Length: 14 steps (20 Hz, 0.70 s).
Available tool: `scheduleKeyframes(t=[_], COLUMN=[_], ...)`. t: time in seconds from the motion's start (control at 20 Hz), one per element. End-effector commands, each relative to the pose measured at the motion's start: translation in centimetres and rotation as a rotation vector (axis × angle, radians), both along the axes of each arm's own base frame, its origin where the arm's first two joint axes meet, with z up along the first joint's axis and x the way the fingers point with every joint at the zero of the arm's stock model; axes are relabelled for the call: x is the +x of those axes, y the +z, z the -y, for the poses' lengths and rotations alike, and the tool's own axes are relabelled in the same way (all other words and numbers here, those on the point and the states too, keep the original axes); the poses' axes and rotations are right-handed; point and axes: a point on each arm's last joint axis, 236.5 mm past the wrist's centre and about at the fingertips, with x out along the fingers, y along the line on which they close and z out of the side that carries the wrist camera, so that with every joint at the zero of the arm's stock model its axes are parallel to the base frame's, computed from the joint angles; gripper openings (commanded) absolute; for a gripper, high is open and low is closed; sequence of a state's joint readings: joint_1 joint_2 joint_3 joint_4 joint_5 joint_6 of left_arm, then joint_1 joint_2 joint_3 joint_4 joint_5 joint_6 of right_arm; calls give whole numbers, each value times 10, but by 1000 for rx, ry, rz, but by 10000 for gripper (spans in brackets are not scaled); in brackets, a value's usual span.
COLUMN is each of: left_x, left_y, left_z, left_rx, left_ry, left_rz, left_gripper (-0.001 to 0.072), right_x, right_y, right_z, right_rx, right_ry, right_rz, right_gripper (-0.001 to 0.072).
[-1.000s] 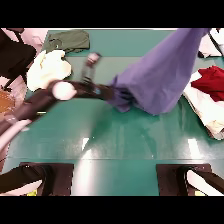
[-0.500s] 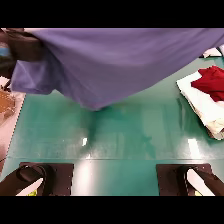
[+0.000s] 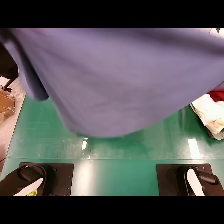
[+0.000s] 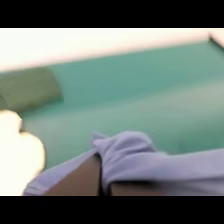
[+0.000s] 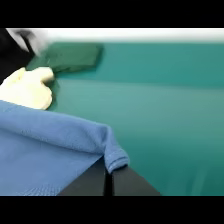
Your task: Fold the shirts.
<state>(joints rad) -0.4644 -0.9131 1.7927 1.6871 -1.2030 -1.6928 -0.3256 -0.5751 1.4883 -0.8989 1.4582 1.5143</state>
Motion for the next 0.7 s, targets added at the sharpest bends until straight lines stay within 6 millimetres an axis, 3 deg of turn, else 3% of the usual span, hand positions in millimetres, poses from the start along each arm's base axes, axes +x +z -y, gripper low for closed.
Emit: scheduleKeyframes(t=[0.0, 0.1, 0.2, 0.3, 0.4, 0.5, 0.6, 0.65], left_x=[45, 74, 105, 137, 155, 164, 168, 171], left_y=[-87, -162, -229, -284, -331, -363, -376, -376], left_z=[69, 110, 137, 152, 159, 162, 163, 159], left_rx=[69, 107, 132, 153, 166, 176, 180, 196], left_ry=[-177, -280, -324, -319, -308, -300, -296, -286], left_rz=[-228, -383, -484, -531, -578, -619, -628, -617], left_gripper=[23, 23, 23, 23, 23, 23, 25, 35], right_x=[12, 23, 29, 24, 19, 9, 2, 2], right_y=[-122, -209, -288, -345, -387, -419, -436, -435], right_z=[8, 15, 24, 27, 33, 49, 60, 61], right_rx=[108, 181, 246, 275, 264, 183, 121, 104], right_ry=[-33, -82, -156, -190, -210, -222, -206, -177], right_rz=[-291, -421, -530, -653, -766, -898, -1012, -1052], right_gripper=[23, 23, 23, 23, 23, 23, 24, 25])
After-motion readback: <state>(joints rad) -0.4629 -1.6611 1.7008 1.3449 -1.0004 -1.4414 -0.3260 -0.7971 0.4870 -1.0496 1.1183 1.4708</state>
